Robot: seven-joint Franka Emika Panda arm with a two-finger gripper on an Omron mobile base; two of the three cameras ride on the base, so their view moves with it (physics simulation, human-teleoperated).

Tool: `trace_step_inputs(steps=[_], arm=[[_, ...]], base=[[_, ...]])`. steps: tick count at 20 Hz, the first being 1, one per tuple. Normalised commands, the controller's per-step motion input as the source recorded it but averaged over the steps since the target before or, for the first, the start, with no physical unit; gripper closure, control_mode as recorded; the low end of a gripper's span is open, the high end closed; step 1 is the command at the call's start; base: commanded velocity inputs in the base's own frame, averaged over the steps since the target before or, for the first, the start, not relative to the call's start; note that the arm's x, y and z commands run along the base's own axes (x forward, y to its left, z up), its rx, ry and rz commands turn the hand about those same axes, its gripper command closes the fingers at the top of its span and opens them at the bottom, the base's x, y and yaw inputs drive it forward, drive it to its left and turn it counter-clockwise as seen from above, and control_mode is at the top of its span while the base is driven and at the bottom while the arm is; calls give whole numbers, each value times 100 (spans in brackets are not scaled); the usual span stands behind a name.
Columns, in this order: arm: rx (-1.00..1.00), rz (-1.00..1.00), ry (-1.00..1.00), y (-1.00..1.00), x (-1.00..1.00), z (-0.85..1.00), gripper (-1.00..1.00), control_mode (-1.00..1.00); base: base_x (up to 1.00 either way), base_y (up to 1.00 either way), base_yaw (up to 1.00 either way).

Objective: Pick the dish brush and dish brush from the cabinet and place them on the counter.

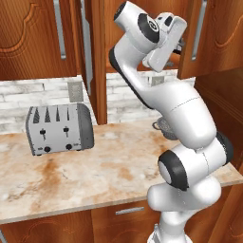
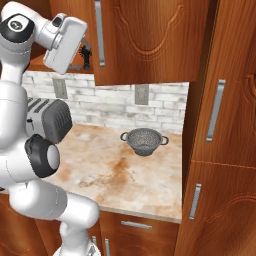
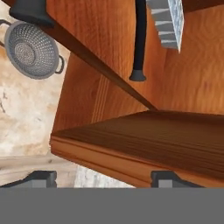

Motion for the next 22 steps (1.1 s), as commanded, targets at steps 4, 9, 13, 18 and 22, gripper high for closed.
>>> trace_step_inputs(steps=[4, 9, 13, 18, 22], arm=[[0, -19, 0, -54, -40, 0, -100, -100], [0, -17, 0, -52, -41, 0, -100, -100], [0, -14, -2, -45, -40, 0, -100, -100], [0, -12, -3, -46, -40, 0, -100, -100], [0, -10, -4, -47, -38, 0, -100, -100]], base=[[0, 0, 0], [0, 0, 0], [0, 0, 0], [0, 0, 0], [0, 0, 0]])
